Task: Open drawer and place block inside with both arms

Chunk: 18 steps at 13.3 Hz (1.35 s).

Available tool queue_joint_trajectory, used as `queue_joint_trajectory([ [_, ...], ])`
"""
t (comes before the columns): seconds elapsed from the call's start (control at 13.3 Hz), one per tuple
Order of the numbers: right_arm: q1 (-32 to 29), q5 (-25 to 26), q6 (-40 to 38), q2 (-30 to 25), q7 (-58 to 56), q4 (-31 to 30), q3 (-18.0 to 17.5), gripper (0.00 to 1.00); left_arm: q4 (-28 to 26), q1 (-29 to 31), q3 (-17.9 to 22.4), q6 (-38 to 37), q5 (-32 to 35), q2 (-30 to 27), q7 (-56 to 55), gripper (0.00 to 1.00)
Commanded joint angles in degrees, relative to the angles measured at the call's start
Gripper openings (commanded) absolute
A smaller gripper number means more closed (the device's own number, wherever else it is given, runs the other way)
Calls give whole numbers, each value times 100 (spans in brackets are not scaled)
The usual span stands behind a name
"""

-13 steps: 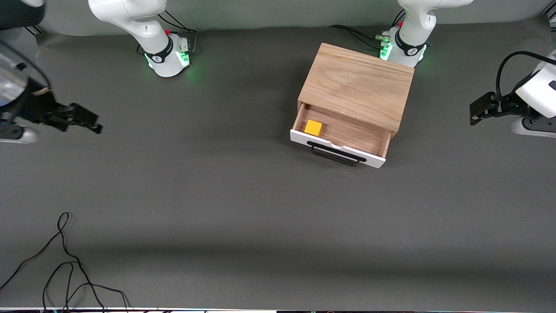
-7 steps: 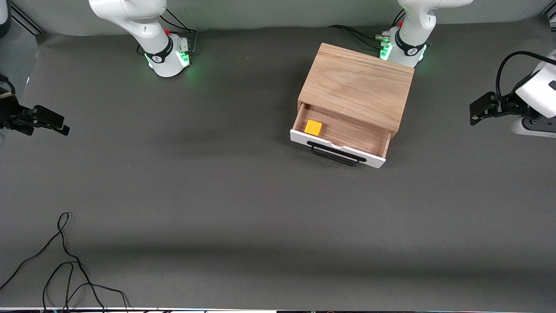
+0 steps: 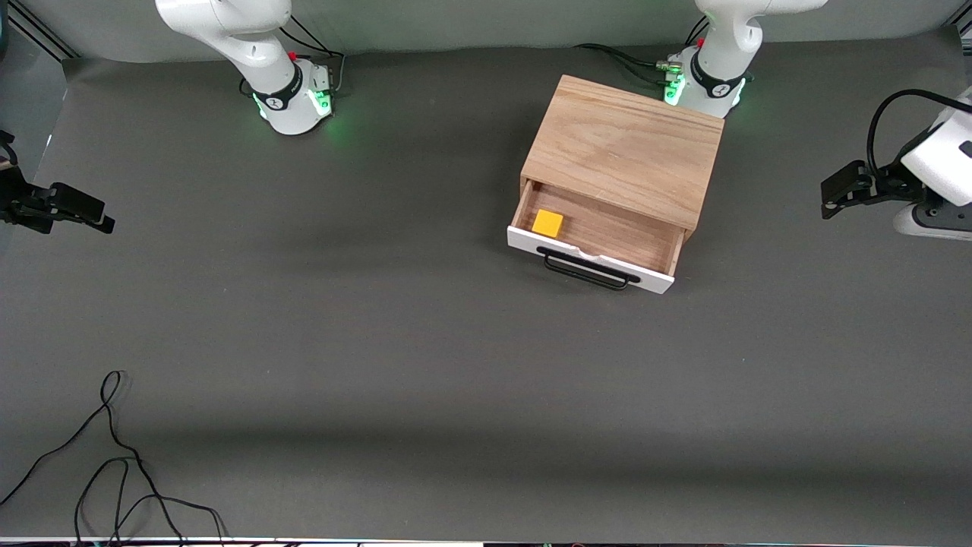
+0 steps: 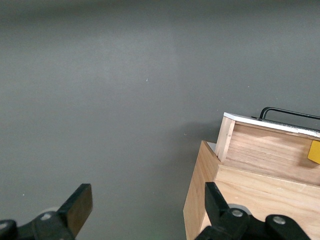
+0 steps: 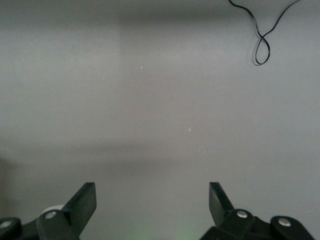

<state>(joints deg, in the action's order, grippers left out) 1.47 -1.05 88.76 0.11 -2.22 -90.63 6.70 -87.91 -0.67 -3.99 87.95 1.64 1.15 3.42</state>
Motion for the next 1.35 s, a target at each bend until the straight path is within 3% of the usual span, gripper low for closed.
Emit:
queue_joint_trajectory([
  [0.0, 37, 70, -78, -91, -59, 1, 6, 100, 46, -56, 30, -103, -33, -53, -8, 100],
  [1.28, 2, 79, -87, -11, -85, 98, -20, 100, 2, -161, 21, -129, -41, -53, -386, 100],
])
